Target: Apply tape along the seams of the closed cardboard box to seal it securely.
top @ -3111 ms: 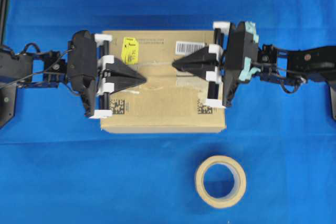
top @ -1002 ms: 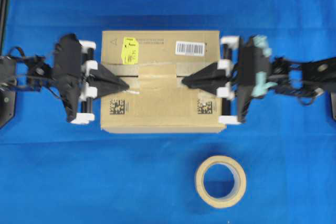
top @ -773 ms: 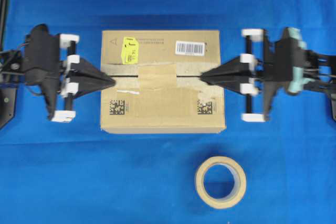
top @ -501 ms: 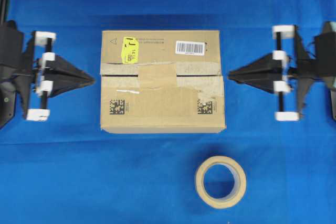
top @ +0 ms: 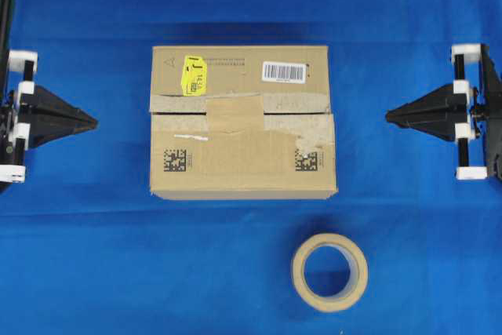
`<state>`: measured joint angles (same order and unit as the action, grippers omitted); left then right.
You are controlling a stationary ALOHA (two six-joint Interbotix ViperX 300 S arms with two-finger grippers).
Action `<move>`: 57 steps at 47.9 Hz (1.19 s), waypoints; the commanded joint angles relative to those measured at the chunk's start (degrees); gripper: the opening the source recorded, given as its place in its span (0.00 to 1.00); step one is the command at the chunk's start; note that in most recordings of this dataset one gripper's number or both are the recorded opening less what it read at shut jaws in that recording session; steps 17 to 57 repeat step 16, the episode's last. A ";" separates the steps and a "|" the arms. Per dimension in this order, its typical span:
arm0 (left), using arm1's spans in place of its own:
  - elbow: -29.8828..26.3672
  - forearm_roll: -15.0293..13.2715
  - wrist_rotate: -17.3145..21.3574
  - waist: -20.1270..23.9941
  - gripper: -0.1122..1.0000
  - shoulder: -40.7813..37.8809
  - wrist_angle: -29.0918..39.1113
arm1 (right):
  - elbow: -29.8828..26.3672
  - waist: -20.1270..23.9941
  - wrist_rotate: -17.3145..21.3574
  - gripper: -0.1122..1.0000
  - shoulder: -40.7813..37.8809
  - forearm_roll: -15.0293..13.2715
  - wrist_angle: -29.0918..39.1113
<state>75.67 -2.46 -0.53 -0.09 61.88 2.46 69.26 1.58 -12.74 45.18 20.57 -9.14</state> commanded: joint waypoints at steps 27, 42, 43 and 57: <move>1.23 0.09 -0.09 0.09 0.10 1.14 0.26 | 1.32 -0.18 0.26 0.09 -0.09 0.35 0.53; 1.23 0.09 -0.09 0.09 0.10 1.14 0.26 | 1.32 -0.18 0.26 0.09 -0.09 0.35 0.53; 1.23 0.09 -0.09 0.09 0.10 1.14 0.26 | 1.32 -0.18 0.26 0.09 -0.09 0.35 0.53; 1.23 0.09 -0.09 0.09 0.10 1.14 0.26 | 1.32 -0.18 0.26 0.09 -0.09 0.35 0.53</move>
